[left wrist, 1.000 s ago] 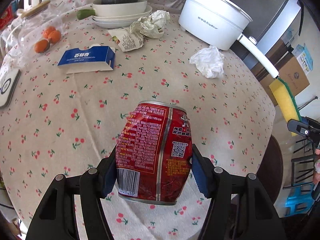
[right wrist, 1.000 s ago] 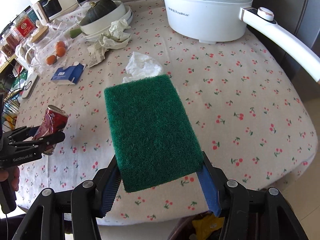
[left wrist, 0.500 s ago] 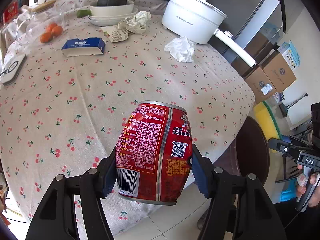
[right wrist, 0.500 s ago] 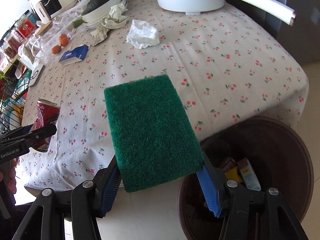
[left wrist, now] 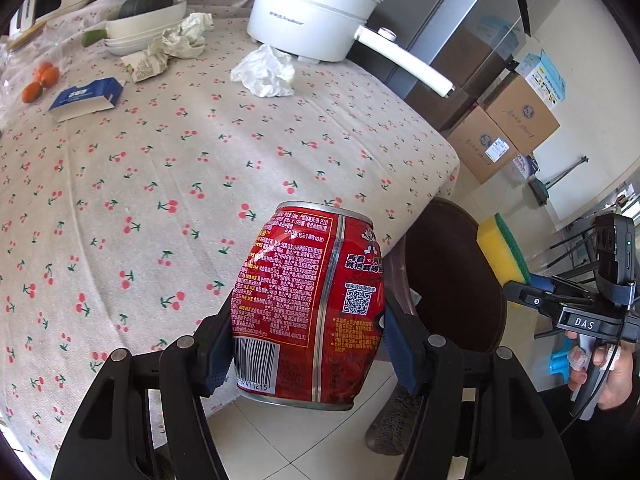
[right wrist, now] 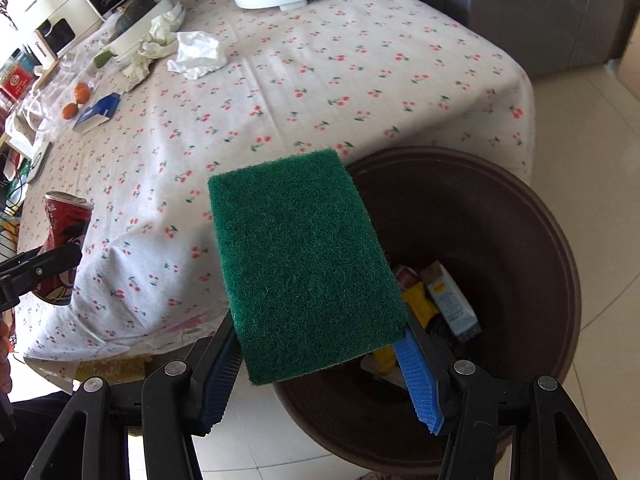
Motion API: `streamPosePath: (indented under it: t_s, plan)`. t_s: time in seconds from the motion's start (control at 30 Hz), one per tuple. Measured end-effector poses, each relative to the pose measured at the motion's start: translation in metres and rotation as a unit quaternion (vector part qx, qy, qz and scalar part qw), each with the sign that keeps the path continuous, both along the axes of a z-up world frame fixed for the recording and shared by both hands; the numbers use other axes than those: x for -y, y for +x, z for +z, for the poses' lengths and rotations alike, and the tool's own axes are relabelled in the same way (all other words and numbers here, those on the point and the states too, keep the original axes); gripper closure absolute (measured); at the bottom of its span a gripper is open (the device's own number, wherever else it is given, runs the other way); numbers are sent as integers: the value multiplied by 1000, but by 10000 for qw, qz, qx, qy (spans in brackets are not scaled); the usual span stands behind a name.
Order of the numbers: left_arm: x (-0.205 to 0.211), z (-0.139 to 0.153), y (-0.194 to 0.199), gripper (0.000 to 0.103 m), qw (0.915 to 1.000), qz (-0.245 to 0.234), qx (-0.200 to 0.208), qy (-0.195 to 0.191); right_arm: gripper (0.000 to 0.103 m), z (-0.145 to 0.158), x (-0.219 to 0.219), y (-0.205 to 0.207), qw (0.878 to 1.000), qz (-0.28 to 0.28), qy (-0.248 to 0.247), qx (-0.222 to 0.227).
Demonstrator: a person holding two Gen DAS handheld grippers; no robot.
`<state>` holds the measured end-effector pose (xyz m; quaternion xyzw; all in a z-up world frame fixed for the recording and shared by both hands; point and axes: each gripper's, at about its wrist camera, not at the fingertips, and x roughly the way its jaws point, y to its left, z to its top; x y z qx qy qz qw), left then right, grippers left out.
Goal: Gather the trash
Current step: 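Carry the red can with the left tool over the bin while the right tool carries the sponge, then open the left tool to drop the can while the right tool drops the sponge into the bin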
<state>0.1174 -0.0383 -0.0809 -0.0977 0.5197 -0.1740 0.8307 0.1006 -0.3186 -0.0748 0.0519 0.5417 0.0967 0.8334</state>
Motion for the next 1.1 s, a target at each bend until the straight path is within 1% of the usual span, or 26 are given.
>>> streamPosePath:
  t_s: [0.17, 0.3, 0.6, 0.73, 0.83, 0.93, 1.0, 1.07, 1.1]
  plan:
    - [27, -8, 1, 35, 9996, -248, -47, 127, 40, -11, 32, -10, 9997, -210, -82, -98]
    - [49, -15, 5, 35, 9989, -428, -96, 154, 40, -18, 54, -16, 9991, -362, -150, -154]
    - [111, -25, 8, 35, 9953, -957, -103, 51, 40, -26, 89, -25, 9976, -632, -202, -214]
    - [141, -28, 10, 35, 9919, -1262, -95, -101, 40, -31, 100, -27, 9970, -692, -219, -261]
    - [162, -34, 11, 35, 9892, -1459, -101, -118, 40, -34, 107, -29, 9964, -752, -227, -309]
    - [177, -42, 14, 35, 9877, -1557, -134, -105, 40, -36, 113, -29, 9961, -791, -223, -328]
    - [181, -45, 18, 35, 9872, -1585, -146, -128, 40, -36, 115, -30, 9960, -804, -221, -336]
    - [181, -47, 21, 34, 9878, -1548, -161, -63, 40, -37, 116, -31, 9959, -809, -226, -348]
    - [181, -46, 24, 31, 9883, -1515, -184, -25, 40, -37, 117, -31, 9958, -808, -230, -354]
